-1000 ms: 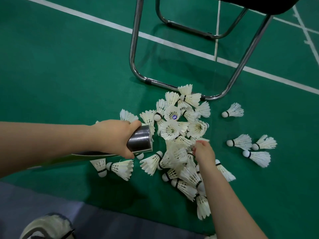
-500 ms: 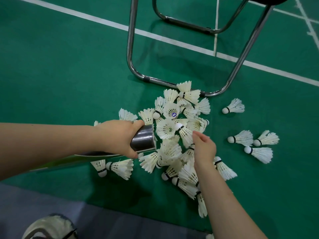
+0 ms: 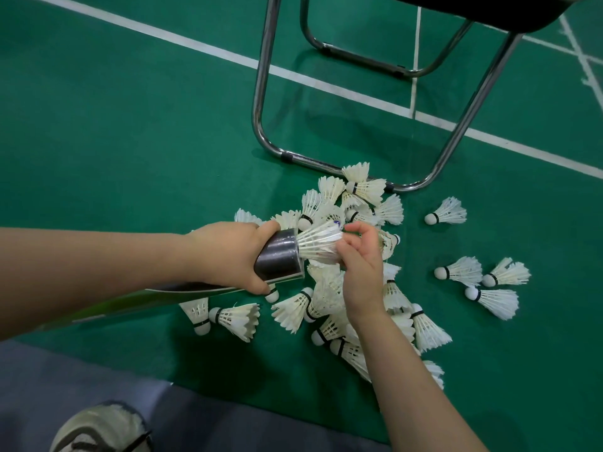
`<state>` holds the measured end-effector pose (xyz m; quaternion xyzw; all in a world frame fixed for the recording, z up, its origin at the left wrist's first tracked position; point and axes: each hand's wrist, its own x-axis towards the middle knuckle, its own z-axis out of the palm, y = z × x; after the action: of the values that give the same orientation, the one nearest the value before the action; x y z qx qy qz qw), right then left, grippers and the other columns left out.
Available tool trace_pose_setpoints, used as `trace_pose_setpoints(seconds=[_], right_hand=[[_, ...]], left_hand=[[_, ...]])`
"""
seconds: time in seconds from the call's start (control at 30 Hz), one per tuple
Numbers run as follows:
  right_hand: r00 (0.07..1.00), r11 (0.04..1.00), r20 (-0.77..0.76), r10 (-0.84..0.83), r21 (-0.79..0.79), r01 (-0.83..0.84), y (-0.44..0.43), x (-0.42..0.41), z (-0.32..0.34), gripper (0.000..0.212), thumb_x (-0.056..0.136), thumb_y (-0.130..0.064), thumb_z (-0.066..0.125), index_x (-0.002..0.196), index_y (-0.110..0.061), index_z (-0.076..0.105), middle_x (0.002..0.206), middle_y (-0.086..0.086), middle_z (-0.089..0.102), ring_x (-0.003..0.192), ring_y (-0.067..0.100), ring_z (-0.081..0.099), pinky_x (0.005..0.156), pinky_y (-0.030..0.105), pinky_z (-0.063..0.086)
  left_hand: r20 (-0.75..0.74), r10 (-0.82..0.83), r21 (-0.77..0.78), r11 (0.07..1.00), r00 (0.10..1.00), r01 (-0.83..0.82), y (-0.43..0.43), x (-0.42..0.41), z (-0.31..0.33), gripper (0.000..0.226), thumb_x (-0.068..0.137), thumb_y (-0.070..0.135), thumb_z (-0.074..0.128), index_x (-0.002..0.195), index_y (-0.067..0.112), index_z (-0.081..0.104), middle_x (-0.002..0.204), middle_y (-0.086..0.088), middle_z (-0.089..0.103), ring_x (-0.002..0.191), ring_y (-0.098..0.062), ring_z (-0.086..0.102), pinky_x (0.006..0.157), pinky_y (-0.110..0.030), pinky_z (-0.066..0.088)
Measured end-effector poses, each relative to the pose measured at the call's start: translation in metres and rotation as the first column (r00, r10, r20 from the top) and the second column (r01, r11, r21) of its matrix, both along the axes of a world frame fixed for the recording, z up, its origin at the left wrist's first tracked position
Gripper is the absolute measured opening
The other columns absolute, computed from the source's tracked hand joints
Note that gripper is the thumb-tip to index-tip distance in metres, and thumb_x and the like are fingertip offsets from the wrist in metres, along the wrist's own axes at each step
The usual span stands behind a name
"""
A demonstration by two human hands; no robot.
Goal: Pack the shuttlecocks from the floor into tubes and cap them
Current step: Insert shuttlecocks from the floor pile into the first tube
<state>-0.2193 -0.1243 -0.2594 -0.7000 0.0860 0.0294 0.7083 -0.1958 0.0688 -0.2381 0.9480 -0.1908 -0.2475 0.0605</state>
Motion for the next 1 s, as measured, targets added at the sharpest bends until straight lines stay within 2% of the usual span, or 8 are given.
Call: trace_pose_setpoints(seconds=[0.17,0.37,0.53,0.6,0.7,0.8,0.9,1.0], right_hand=[[0.990,0.990,0.006,0.140,0.007,-0.140,0.004,0.001,0.006,0.026,0.090,0.004,0.046,0.097,-0.020,0.048,0.060,-0.013,0.061,0.067,0.000,0.057,0.067,0.008,0.046],[0.993,0.993,-0.044,0.113,-0.036,-0.115,0.000,0.003,0.009,0.023,0.090,0.001,0.048,0.095,-0.021,0.051,0.063,-0.013,0.065,0.064,-0.003,0.058,0.065,0.011,0.045],[0.940,0.951,-0.148,-0.308,-0.064,0.301,-0.021,0.013,-0.008,0.026,0.086,-0.002,0.050,0.105,-0.018,0.056,0.078,-0.006,0.059,0.067,0.009,0.053,0.065,0.024,0.046],[0.899,0.920,-0.215,-0.383,-0.177,0.350,-0.035,0.017,-0.021,0.032,0.087,-0.006,0.048,0.116,-0.017,0.054,0.076,-0.004,0.053,0.063,0.010,0.044,0.061,0.027,0.042],[0.895,0.965,-0.377,-0.239,-0.197,0.175,-0.040,0.021,-0.036,0.032,0.090,-0.004,0.046,0.117,-0.020,0.052,0.091,-0.001,0.058,0.076,0.015,0.053,0.079,0.041,0.053],[0.899,0.997,-0.437,-0.031,-0.076,-0.003,-0.040,0.025,-0.044,0.037,0.088,0.001,0.047,0.118,-0.021,0.051,0.101,0.012,0.063,0.087,0.023,0.054,0.096,0.051,0.046],[0.883,0.994,-0.469,0.017,-0.087,-0.065,-0.044,0.030,-0.049,0.030,0.091,-0.010,0.050,0.120,-0.017,0.055,0.093,0.010,0.062,0.081,0.021,0.054,0.091,0.044,0.051],[0.881,0.996,-0.467,-0.074,-0.084,0.039,-0.053,0.034,-0.049,0.022,0.094,-0.025,0.049,0.094,-0.014,0.069,0.084,0.000,0.070,0.080,0.017,0.063,0.076,0.029,0.048]], left_hand=[[0.056,0.007,-0.020,1.000,0.998,-0.006,0.003,0.002,0.001,0.082,0.063,0.061,0.067,0.126,0.025,0.028,0.099,0.002,0.058,0.079,-0.020,0.059,0.069,-0.038,0.055],[0.070,0.020,-0.042,0.999,0.997,-0.017,0.003,0.007,0.004,0.084,0.063,0.060,0.069,0.127,0.027,0.026,0.099,0.003,0.057,0.079,-0.018,0.058,0.069,-0.038,0.055],[0.079,0.019,-0.015,1.000,0.997,-0.018,0.006,0.006,0.003,0.083,0.064,0.061,0.067,0.127,0.025,0.026,0.099,0.001,0.057,0.079,-0.019,0.057,0.069,-0.037,0.053],[0.067,0.023,-0.008,1.000,0.997,-0.023,0.007,0.005,0.002,0.081,0.064,0.061,0.067,0.125,0.026,0.027,0.097,0.002,0.056,0.078,-0.018,0.057,0.068,-0.037,0.053],[0.042,0.035,-0.002,0.999,0.999,-0.035,0.009,0.002,0.000,0.079,0.064,0.059,0.068,0.125,0.027,0.028,0.095,0.004,0.056,0.077,-0.017,0.057,0.068,-0.035,0.052],[0.032,0.036,0.002,0.999,0.999,-0.036,0.008,0.002,-0.003,0.079,0.064,0.058,0.069,0.124,0.027,0.029,0.095,0.005,0.056,0.077,-0.017,0.057,0.068,-0.035,0.052],[0.038,0.033,0.004,0.999,0.999,-0.033,0.006,0.005,-0.006,0.079,0.063,0.060,0.068,0.123,0.027,0.029,0.093,0.005,0.056,0.076,-0.016,0.057,0.068,-0.037,0.053],[0.048,0.026,0.002,1.000,0.999,-0.026,0.003,0.009,-0.006,0.077,0.064,0.060,0.068,0.123,0.026,0.030,0.095,0.005,0.057,0.077,-0.017,0.058,0.068,-0.036,0.053]])
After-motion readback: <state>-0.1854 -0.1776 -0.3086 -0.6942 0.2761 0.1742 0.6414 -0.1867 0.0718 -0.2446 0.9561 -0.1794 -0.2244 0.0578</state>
